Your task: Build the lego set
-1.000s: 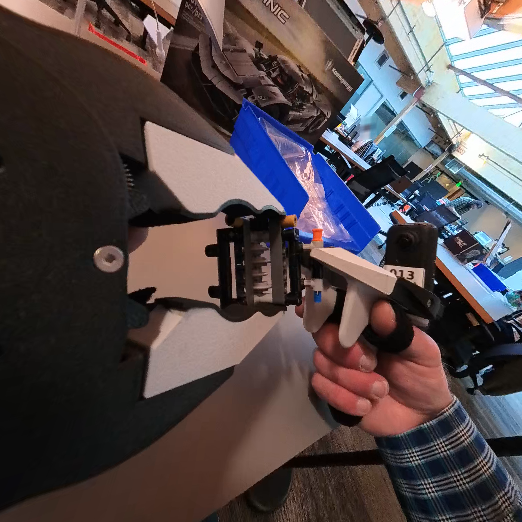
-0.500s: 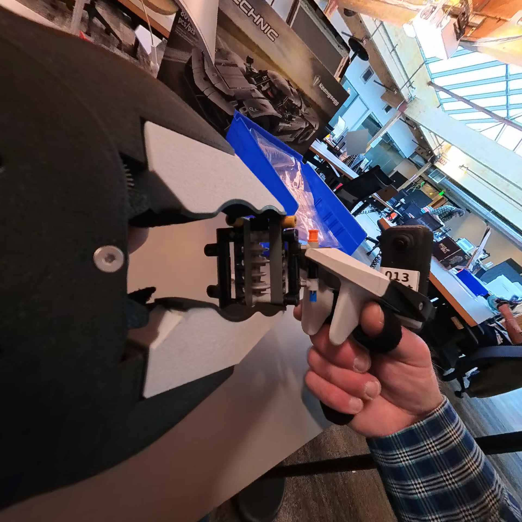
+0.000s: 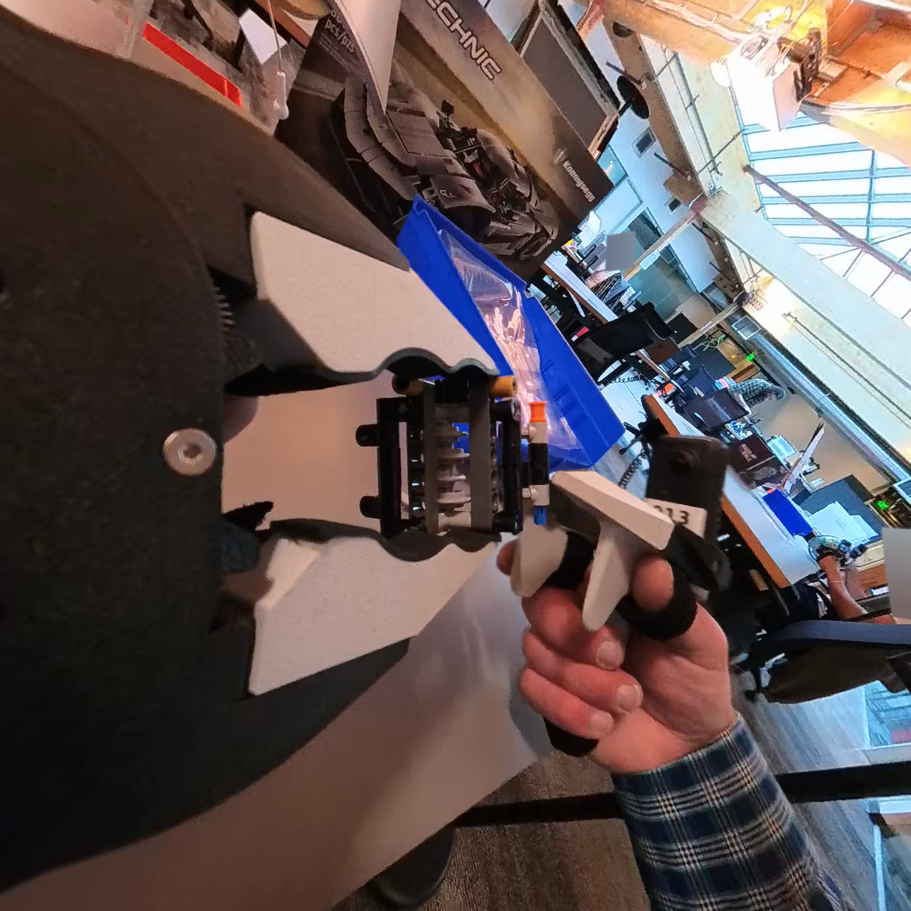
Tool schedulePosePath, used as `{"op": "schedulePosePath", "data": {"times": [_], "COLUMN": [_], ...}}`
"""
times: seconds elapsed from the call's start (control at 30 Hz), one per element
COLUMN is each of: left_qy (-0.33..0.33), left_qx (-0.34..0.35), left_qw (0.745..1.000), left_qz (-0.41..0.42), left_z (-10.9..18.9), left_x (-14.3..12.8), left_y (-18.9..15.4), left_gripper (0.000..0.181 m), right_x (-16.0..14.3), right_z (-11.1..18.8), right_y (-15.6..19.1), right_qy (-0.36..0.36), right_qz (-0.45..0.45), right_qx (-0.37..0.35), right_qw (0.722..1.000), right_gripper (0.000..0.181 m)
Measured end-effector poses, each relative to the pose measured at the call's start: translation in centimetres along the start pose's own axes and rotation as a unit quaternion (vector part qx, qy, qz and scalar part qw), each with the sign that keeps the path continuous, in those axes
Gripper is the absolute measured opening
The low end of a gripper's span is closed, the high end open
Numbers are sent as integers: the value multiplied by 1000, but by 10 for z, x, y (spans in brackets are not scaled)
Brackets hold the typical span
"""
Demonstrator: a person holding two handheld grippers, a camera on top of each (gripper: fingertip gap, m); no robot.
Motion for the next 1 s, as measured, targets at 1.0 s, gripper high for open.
{"op": "schedulePosePath", "data": {"times": [1.0], "left_qy": [-33], "left_qx": [-78], "left_qw": [945], "left_qz": [316], "left_z": [-1], "left_x": [-11], "left_y": [29], "left_gripper": [58], "right_x": [21], "right_z": [9], "right_y": [33], "right_qy": [4], "right_qz": [290], "right_qx": [-174], "right_qw": [941], "right_gripper": [23]}}
Point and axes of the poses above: each gripper's, where its closed fingertips meet, z back along the fingers, x out of its top, y = z × x across the jaws, the point moved 6 cm from there along z, back along the fingers, and after that the axes turned 5 degrees about y, right-handed, at the moved point
